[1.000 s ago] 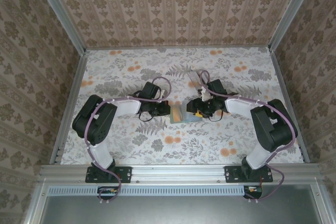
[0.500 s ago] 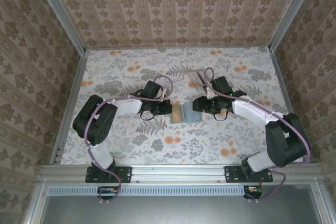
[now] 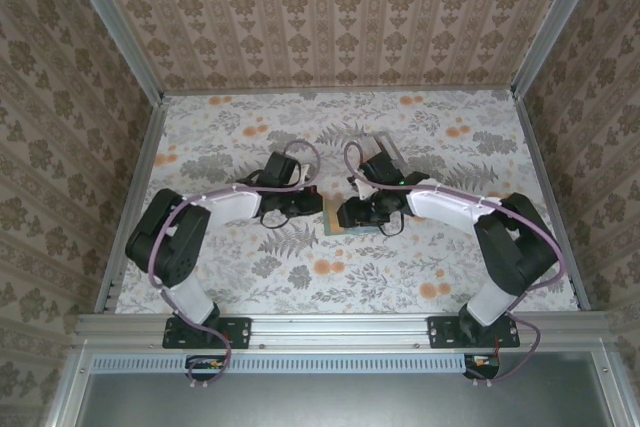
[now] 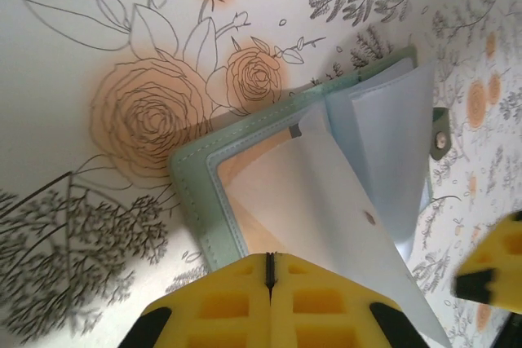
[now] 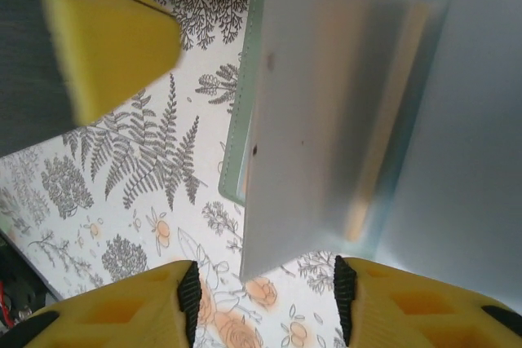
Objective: Put the credit cards into the card holder
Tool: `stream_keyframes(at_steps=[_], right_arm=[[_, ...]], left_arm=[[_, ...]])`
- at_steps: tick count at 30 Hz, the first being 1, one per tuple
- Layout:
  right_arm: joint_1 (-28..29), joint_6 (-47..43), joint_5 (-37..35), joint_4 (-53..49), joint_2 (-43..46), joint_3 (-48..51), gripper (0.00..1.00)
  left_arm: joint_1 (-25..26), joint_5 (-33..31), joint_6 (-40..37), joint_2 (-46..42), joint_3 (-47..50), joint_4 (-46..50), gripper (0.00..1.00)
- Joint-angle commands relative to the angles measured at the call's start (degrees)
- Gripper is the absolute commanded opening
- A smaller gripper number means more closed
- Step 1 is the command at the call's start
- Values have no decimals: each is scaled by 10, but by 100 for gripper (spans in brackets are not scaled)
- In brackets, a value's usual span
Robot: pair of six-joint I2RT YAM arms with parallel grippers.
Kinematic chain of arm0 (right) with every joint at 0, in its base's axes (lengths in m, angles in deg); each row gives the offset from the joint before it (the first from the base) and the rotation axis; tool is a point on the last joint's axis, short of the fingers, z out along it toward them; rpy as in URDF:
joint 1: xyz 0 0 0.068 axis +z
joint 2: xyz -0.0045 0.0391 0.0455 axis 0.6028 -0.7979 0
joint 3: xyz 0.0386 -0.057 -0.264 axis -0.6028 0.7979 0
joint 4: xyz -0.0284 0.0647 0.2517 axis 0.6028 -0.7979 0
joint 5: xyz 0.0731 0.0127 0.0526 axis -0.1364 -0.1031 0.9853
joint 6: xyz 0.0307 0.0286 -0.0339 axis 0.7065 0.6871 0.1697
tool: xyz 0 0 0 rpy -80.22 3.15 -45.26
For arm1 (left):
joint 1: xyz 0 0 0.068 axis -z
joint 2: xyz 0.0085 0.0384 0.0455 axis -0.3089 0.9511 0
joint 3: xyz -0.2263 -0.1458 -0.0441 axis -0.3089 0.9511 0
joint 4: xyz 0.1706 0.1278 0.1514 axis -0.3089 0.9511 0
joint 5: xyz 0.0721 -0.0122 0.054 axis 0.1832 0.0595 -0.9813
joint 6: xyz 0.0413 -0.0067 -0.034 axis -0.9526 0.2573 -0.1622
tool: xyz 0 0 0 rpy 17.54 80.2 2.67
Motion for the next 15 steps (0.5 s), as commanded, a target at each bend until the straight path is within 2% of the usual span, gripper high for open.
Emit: stream_keyframes(at_steps=[1,3,6,9,12,15], right_arm=[[20,6,-31,13,-8,-21,55],[37,-6,-101,-27,-14,-41,55],[48,-11,-178,-67,-25,-64,44],[58,-15,-223,-84,-25,-71,28],[65,-18,-257,-95,-17,-75,17],[66,-20,-289,-107,-9,-74,13]], left_arm=[[-14,7,5,-36,12,8,4],[-20,5,3,-46,18,15,4],[-26,3,5,-55,32,6,4],[-29,5,5,-56,33,6,4],[-29,5,5,-58,36,1,4],[-29,6,-1,-56,31,8,4]])
